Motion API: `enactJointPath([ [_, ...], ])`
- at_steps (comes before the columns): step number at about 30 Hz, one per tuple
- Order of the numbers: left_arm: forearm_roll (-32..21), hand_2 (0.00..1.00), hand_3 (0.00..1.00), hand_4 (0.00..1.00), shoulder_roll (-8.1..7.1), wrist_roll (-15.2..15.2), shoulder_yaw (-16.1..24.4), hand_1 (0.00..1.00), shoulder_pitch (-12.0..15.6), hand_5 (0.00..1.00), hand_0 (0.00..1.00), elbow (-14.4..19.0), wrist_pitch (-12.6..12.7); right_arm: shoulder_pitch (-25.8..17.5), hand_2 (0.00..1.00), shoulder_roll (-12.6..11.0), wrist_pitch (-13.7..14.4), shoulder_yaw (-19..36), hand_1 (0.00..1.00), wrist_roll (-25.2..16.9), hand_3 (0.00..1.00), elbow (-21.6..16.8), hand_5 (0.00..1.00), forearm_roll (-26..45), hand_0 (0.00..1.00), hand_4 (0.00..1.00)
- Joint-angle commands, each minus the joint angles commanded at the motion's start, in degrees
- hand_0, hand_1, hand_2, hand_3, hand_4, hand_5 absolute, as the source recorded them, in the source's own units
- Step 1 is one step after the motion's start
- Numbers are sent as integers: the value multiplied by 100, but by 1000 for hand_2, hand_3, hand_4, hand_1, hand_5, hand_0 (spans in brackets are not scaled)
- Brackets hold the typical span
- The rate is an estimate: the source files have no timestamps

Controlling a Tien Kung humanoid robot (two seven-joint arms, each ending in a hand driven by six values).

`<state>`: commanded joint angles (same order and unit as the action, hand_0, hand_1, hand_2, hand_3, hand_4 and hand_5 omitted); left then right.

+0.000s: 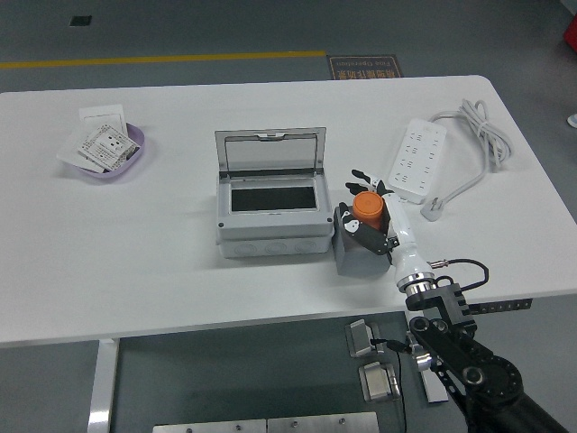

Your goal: Pick up the cylinder from the cube,place it in the box,flap close box

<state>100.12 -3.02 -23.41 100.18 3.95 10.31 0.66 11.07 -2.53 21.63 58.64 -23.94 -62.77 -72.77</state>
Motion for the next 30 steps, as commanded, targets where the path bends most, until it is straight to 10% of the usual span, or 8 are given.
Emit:
enactJointPath([
  [12,-78,646,649,754,1,16,-64,682,21,454,632,0,9,-33,565,-42,33,16,600,5,490,-208,9,-7,668,332],
  [13,-90,647,650,754,1,19,-77,682,21,455,633,0,9,-32,440,-44,36,20,425,5,352,-224,2,-10,489,274],
  [30,-76,652,653,758,4,17,-61,682,10,465,633,0,18,536,409,-367,426,-436,393,859,334,-946,2,-1196,477,209],
])
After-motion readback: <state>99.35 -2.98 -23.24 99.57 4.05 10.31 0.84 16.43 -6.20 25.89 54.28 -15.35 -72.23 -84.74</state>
